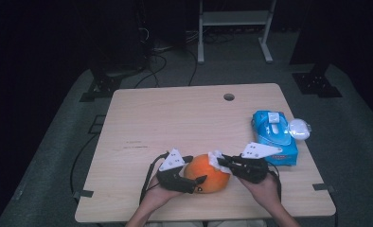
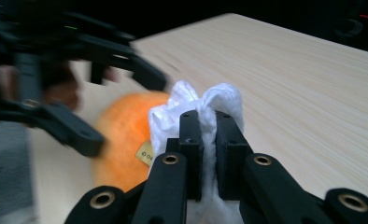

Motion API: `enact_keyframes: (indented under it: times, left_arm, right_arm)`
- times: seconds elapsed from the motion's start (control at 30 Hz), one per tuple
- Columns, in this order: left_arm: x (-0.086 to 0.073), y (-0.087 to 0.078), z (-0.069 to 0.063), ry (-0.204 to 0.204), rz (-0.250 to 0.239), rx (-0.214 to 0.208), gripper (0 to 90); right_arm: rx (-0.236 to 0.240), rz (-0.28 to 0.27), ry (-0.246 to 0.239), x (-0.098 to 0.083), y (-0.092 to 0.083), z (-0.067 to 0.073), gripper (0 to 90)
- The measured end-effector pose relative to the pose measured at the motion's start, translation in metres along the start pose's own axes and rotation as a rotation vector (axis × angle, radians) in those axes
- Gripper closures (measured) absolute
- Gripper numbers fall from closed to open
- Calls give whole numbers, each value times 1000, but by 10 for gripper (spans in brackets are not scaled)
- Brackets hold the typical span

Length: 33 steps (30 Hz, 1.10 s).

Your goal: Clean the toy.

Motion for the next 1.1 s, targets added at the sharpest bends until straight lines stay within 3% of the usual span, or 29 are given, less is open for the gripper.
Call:
enact_keyframes:
  times: [0.07,0.1,0.17,0.27,0.33,0.4,0.53,0.63,0.7,0.77,0.8,0.9,1.0,1.1]
  left_arm:
    - [-5,2,0,35,25,23,232]
    - [-7,2,2,29,26,19,272]
    - [-10,1,5,21,39,28,320]
    - [-14,-1,10,1,39,31,338]
    - [-16,-3,12,-11,44,33,343]
    - [-16,-2,12,-8,43,33,342]
    - [-16,-2,12,-5,46,30,339]
    - [-16,-2,11,-25,40,3,288]
    - [-17,3,9,-67,56,-16,183]
    - [-18,6,8,-51,62,7,185]
    - [-17,5,7,-25,65,28,242]
    - [-9,2,7,35,21,124,409]
    - [-2,2,10,114,-10,233,434]
    - [-3,3,9,76,-10,167,348]
  right_arm:
    - [3,6,-37,3,4,9,823]
    - [-4,11,-51,3,5,9,823]
    - [3,11,-19,1,4,2,823]
    - [-51,38,1,-7,1,-15,823]
    - [-55,53,19,-13,-1,-22,823]
    - [-25,30,30,-10,-3,-16,823]
    - [11,7,-25,2,-2,2,823]
    - [14,24,-4,-5,2,-4,823]
    - [0,35,9,-10,3,-11,822]
    - [1,36,28,-12,2,-14,822]
    - [2,34,31,-11,2,-13,823]
    - [2,14,34,-5,2,-11,822]
    - [-14,3,23,0,3,-14,822]
    - [-8,12,46,-6,7,-20,822]
Point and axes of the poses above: each handheld gripper's, and its own axes: y roughly forward along the jaws, x roughly out of its top, z roughly to its left, the point moved 8 cm from there along y, roughly forward along the jaws, and after that the axes turned 6 degrees about z, right-handed, at the moved point
